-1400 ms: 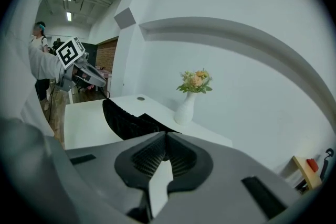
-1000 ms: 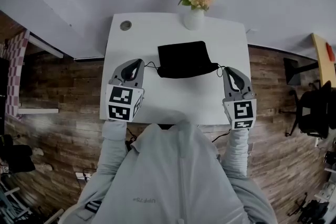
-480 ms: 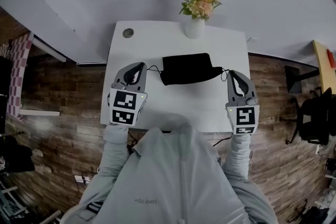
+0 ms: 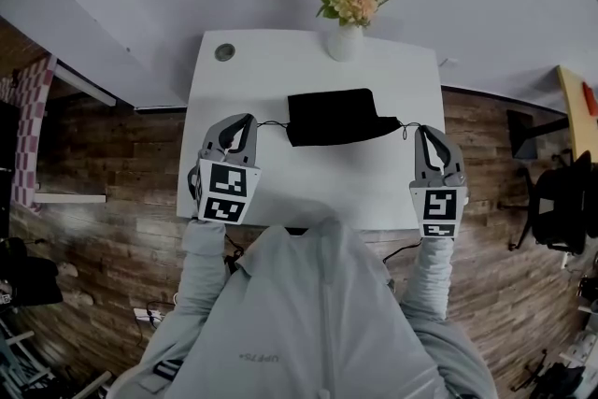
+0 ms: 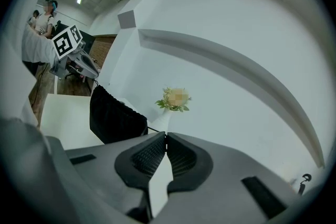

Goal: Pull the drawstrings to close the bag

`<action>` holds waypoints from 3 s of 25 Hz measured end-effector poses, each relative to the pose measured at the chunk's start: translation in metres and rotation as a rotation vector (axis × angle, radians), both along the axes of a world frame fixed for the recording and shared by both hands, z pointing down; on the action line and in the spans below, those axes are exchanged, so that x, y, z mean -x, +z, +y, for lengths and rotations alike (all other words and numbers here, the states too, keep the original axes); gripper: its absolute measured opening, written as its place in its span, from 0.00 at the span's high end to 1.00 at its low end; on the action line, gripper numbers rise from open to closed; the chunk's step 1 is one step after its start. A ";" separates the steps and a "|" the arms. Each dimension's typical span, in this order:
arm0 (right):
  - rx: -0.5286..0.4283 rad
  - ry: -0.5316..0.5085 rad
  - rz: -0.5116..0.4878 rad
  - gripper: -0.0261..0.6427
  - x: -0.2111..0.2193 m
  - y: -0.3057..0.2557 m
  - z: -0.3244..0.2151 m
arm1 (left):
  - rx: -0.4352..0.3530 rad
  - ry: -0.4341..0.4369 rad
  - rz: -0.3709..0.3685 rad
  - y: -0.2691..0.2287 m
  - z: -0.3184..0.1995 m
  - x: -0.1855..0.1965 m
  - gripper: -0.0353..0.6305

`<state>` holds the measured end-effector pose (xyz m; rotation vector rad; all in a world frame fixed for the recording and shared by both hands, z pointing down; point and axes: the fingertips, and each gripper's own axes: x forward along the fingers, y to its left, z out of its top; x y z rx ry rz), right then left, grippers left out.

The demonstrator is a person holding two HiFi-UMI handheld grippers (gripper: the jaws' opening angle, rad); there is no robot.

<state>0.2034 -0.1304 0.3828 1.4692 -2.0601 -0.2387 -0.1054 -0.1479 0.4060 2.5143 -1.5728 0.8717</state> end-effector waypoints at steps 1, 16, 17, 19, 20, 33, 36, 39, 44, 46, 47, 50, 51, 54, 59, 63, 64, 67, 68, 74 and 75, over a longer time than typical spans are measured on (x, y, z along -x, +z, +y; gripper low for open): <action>0.003 0.007 0.010 0.92 -0.003 0.001 0.001 | 0.006 -0.002 -0.010 0.002 0.001 0.001 0.91; 0.041 0.076 0.048 0.92 -0.030 0.016 0.013 | 0.029 -0.018 -0.108 0.023 0.011 0.018 0.91; 0.042 0.081 0.046 0.92 -0.031 0.016 0.013 | 0.030 -0.020 -0.109 0.024 0.012 0.020 0.91; 0.044 0.090 0.043 0.92 -0.034 0.017 0.013 | 0.033 -0.027 -0.106 0.025 0.011 0.023 0.91; 0.045 0.095 0.042 0.92 -0.035 0.017 0.013 | 0.036 -0.031 -0.105 0.026 0.011 0.025 0.91; 0.055 0.149 0.025 0.92 -0.050 0.022 0.015 | 0.053 -0.031 -0.124 0.037 0.015 0.038 0.91; 0.058 0.159 0.023 0.92 -0.052 0.023 0.017 | 0.056 -0.041 -0.120 0.038 0.016 0.043 0.91; 0.064 0.167 0.022 0.92 -0.055 0.025 0.018 | 0.056 -0.047 -0.122 0.039 0.016 0.047 0.91; 0.070 0.181 0.022 0.92 -0.061 0.028 0.019 | 0.057 -0.055 -0.133 0.041 0.015 0.053 0.91; 0.074 0.185 0.022 0.92 -0.063 0.029 0.021 | 0.059 -0.054 -0.139 0.042 0.015 0.055 0.91; 0.076 0.187 0.021 0.92 -0.064 0.030 0.021 | 0.059 -0.055 -0.140 0.042 0.015 0.056 0.91; 0.082 0.197 0.019 0.92 -0.068 0.032 0.024 | 0.062 -0.053 -0.148 0.043 0.017 0.057 0.91; 0.083 0.202 0.018 0.92 -0.069 0.032 0.025 | 0.064 -0.050 -0.153 0.044 0.018 0.058 0.91; 0.087 0.211 0.009 0.92 -0.071 0.034 0.027 | 0.076 -0.047 -0.159 0.047 0.023 0.060 0.91; 0.096 0.225 0.005 0.92 -0.076 0.039 0.029 | 0.086 -0.048 -0.168 0.052 0.024 0.064 0.91; 0.099 0.235 0.005 0.92 -0.080 0.041 0.028 | 0.085 -0.052 -0.174 0.053 0.023 0.067 0.91; 0.098 0.237 0.005 0.92 -0.081 0.041 0.029 | 0.087 -0.053 -0.175 0.053 0.023 0.068 0.91; 0.097 0.243 0.004 0.92 -0.085 0.040 0.029 | 0.091 -0.058 -0.176 0.055 0.022 0.069 0.91; 0.097 0.245 0.003 0.92 -0.086 0.040 0.028 | 0.092 -0.060 -0.176 0.055 0.022 0.070 0.91; 0.098 0.258 -0.003 0.92 -0.092 0.041 0.030 | 0.093 -0.061 -0.180 0.056 0.021 0.073 0.91; 0.098 0.258 -0.005 0.92 -0.093 0.041 0.030 | 0.094 -0.061 -0.181 0.056 0.021 0.073 0.91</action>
